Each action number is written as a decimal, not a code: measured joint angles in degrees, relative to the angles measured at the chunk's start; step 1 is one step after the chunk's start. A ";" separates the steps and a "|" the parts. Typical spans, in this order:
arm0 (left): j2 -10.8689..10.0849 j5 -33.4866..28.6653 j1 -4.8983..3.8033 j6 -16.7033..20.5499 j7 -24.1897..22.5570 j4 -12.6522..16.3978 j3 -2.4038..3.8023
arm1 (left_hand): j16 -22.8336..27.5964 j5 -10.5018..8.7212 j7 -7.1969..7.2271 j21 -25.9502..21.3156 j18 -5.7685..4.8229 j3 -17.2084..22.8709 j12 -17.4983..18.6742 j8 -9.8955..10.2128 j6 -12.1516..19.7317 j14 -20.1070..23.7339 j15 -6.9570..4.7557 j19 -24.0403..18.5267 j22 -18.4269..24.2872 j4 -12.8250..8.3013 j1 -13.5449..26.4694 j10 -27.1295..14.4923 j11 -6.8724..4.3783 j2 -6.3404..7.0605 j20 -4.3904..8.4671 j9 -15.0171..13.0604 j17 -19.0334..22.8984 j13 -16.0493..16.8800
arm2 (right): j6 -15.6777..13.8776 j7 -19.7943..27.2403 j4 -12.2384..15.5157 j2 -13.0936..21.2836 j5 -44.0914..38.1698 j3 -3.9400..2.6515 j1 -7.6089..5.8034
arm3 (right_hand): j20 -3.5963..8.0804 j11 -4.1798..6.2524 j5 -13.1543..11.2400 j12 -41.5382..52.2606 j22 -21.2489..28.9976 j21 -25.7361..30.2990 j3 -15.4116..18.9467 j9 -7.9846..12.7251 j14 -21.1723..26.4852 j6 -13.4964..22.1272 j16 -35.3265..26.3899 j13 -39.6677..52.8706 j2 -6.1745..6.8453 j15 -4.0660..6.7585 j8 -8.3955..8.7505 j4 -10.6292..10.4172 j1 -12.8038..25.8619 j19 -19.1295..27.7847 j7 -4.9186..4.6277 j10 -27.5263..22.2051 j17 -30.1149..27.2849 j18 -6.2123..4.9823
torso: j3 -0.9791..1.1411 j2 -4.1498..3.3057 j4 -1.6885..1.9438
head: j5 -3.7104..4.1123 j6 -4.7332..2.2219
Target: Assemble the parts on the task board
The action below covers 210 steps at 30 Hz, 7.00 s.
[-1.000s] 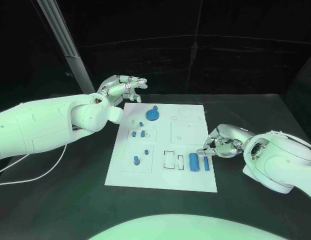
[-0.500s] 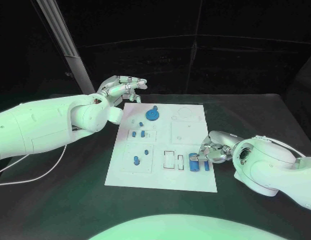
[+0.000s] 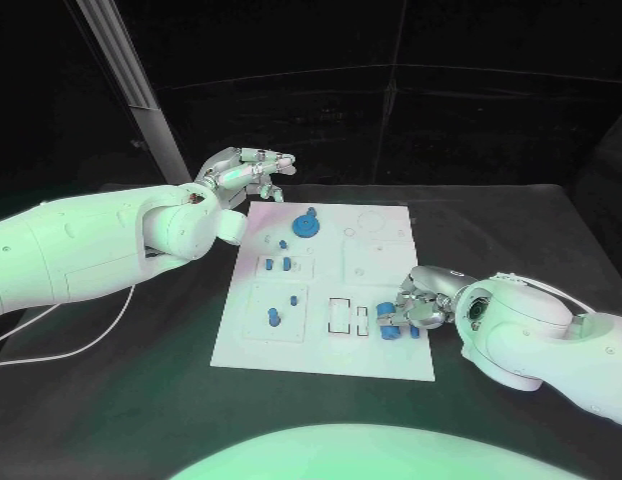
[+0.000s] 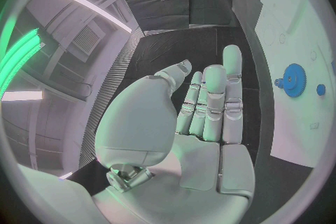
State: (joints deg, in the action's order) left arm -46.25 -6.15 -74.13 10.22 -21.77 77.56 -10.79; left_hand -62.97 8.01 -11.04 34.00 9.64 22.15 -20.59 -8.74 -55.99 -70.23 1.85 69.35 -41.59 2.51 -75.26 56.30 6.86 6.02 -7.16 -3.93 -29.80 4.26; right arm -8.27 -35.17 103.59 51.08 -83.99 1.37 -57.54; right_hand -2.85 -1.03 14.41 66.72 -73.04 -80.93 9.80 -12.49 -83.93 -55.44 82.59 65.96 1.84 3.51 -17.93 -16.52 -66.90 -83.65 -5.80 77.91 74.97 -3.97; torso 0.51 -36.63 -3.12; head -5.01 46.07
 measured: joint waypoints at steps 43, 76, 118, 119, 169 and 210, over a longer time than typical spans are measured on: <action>-0.42 0.26 -0.01 -0.55 0.39 0.44 -0.03 | 0.00 0.00 0.00 0.00 0.00 -0.16 -0.26 0.01 0.00 0.00 0.00 0.00 0.09 -0.16 0.00 0.00 0.00 0.00 0.00 0.01 0.09 0.00 | -12.63 4.88 1.06 -3.07 4.68 0.02 0.58 | 0.83 1.37 8.37 1.46 -0.58 -0.45 1.86 -4.13 -0.11 -3.66 0.27 3.04 -5.69 0.70 -3.59 -0.10 -4.39 -0.41 2.12 2.14 -0.03 -0.01 | -0.03 0.06 0.09 | -0.13 -0.16; -0.19 0.33 -0.02 -0.75 0.46 0.45 -0.03 | 0.00 0.00 0.00 0.00 0.00 -0.16 -0.26 0.01 0.00 0.00 0.00 0.00 0.06 -0.16 0.00 0.00 0.00 0.00 0.00 0.01 0.08 0.00 | -6.37 -0.16 -2.49 -8.86 6.23 0.01 0.56 | 1.42 2.38 -11.43 -2.26 0.05 -0.20 9.12 -6.36 -0.10 -5.21 -0.01 1.45 -3.55 1.14 -3.13 -0.28 7.96 -0.21 2.80 2.13 -0.04 -0.02 | 0.09 -0.02 -0.02 | -0.65 0.19; -0.09 0.37 -0.01 -0.99 0.96 -0.01 -0.07 | 0.00 0.00 0.00 0.00 0.00 -0.16 -0.26 0.01 0.00 0.00 0.00 0.00 0.04 -0.15 0.00 0.00 0.00 0.00 0.00 0.01 0.07 0.00 | -5.86 4.86 0.69 -5.09 4.40 0.00 0.57 | 1.42 2.57 -8.67 -2.00 -1.29 -0.45 1.92 -8.77 -0.12 -5.41 0.27 3.06 -6.48 1.53 -2.99 6.69 -7.75 -0.21 3.00 2.34 -0.05 -0.02 | 0.09 0.03 -0.03 | -0.65 0.30; -0.07 0.37 -0.01 -1.00 0.97 -0.02 -0.07 | 0.00 0.00 0.00 0.00 0.00 -0.16 -0.26 0.01 0.00 0.00 0.00 0.00 0.04 -0.15 0.00 0.00 0.00 0.00 0.00 0.01 0.07 0.00 | -5.75 4.89 0.62 -5.19 4.42 0.00 0.57 | 1.43 2.56 -9.07 -2.00 -1.31 -0.45 1.67 -8.79 -0.12 -5.41 0.27 3.11 -6.69 1.53 -2.99 7.16 -8.23 -0.22 3.00 2.34 -0.05 -0.02 | 0.09 0.03 -0.02 | -0.65 0.31; -0.48 0.62 -0.02 -1.13 1.13 0.28 -0.14 | -0.23 0.00 0.21 -0.21 0.00 -0.16 -0.48 -0.18 0.21 0.00 0.00 0.00 0.15 -0.15 0.00 0.00 0.00 0.00 0.00 0.01 0.24 -0.04 | -8.35 6.27 2.84 8.09 1.57 -0.01 0.52 | 0.79 0.72 0.57 -6.96 -0.11 0.21 5.49 -7.10 -0.11 -3.21 -0.26 0.17 -4.40 0.47 2.52 5.41 -5.61 0.41 1.17 0.68 -0.05 -0.02 | 0.13 0.05 -0.18 | 1.09 -0.49; -0.55 0.88 0.00 -1.17 1.14 0.21 -0.22 | -0.22 0.00 0.20 -0.21 -0.01 0.00 -0.48 -0.18 0.21 0.00 0.00 0.00 0.12 -0.31 0.00 -0.20 -0.21 0.00 0.00 0.01 0.23 -0.06 | 4.02 0.05 -0.23 0.57 -9.79 -0.14 0.53 | 1.02 1.34 -1.41 -5.77 -1.37 -0.23 5.85 -10.07 -0.11 -5.46 -0.05 1.59 -4.38 0.48 1.81 7.90 -11.08 0.19 1.77 1.32 -0.06 -0.02 | 0.01 0.07 0.26 | 1.13 0.26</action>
State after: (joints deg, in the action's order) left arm -46.80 -5.27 -74.13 9.05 -20.63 77.77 -11.01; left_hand -63.20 8.01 -10.84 33.78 9.63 22.15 -21.06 -8.92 -55.78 -70.23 1.85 69.35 -41.46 2.20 -75.26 56.10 6.65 6.01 -7.16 -3.92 -29.58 4.20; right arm -4.25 -35.12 103.36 51.65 -93.78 1.23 -57.01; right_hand -1.84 0.32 13.01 60.95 -74.41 -81.16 15.65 -22.56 -84.04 -60.90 82.54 67.55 -2.54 3.98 -16.13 -8.63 -77.98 -83.46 -4.03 79.23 74.91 -3.99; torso 0.52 -36.56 -2.86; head -3.88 46.32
